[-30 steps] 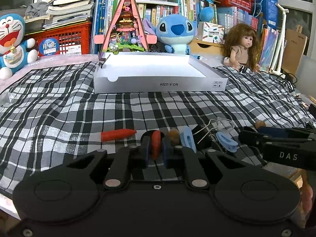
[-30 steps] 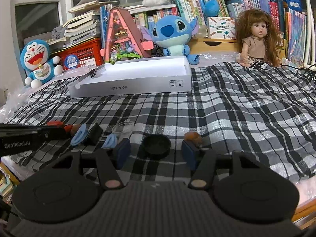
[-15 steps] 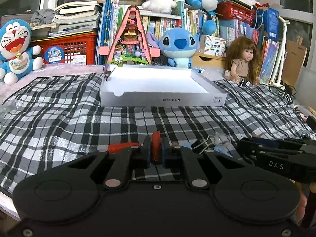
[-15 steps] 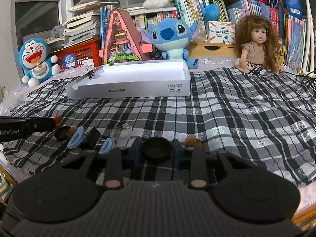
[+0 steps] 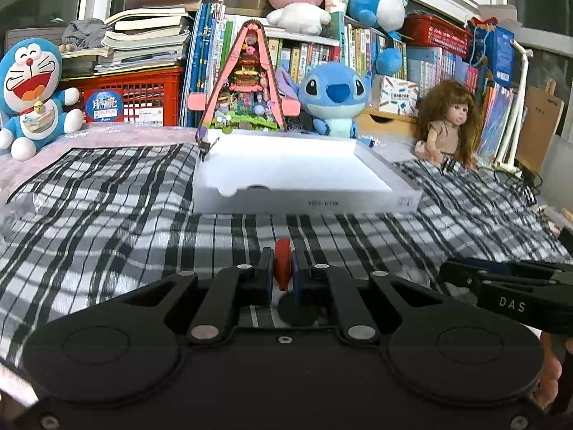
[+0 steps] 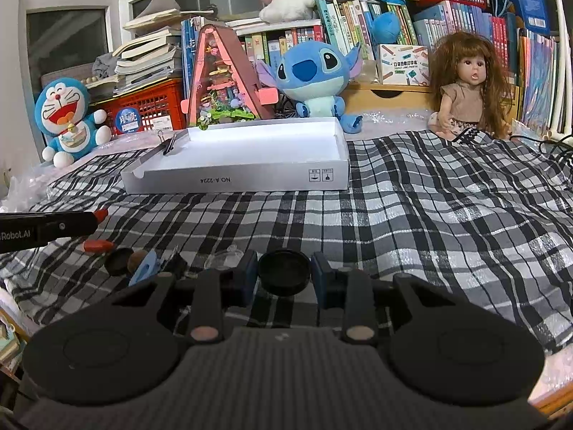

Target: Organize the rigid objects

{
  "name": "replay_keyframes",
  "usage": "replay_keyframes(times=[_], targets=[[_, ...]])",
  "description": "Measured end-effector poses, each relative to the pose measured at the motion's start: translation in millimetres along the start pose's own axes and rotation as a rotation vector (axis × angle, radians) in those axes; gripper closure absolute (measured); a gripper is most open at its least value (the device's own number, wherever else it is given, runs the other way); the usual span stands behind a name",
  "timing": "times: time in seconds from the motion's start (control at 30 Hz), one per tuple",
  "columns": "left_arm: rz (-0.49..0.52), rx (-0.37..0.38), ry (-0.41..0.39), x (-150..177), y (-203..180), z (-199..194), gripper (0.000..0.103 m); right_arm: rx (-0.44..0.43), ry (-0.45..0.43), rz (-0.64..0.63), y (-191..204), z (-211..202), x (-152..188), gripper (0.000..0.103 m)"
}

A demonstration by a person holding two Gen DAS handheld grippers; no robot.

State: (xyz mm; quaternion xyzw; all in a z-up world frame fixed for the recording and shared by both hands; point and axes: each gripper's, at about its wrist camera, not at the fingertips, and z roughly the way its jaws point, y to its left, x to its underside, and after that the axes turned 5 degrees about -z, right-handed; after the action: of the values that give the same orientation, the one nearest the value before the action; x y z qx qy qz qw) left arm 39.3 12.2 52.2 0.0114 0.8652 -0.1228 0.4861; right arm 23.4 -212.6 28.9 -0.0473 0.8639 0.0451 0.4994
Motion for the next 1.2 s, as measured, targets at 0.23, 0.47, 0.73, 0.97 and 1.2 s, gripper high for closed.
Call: replay_keyframes(times=[0.23, 0.47, 0.73, 0.97, 1.2], targets=[[-0.03, 0.004, -0.002, -42, 8, 18, 0.094, -0.019, 0.011, 0.044, -9, 11, -33, 0.066], [-0.048, -0.004, 0.023, -85, 11, 55, 0.094, -0.031, 0.039, 0.092, -19, 38, -76, 0.066], [-0.099, -0.026, 0.098, -117, 11, 117, 0.094, -0.062, 0.112, 0.183, -26, 92, -120, 0.066], [-0.162, -0.049, 0.156, -120, 20, 170, 0.094, -0.049, 0.17, 0.182, -20, 137, -134, 0.066], [-0.184, -0.075, 0.175, -112, 24, 200, 0.094, -0.039, 0.216, 0.183, -15, 172, -132, 0.066]])
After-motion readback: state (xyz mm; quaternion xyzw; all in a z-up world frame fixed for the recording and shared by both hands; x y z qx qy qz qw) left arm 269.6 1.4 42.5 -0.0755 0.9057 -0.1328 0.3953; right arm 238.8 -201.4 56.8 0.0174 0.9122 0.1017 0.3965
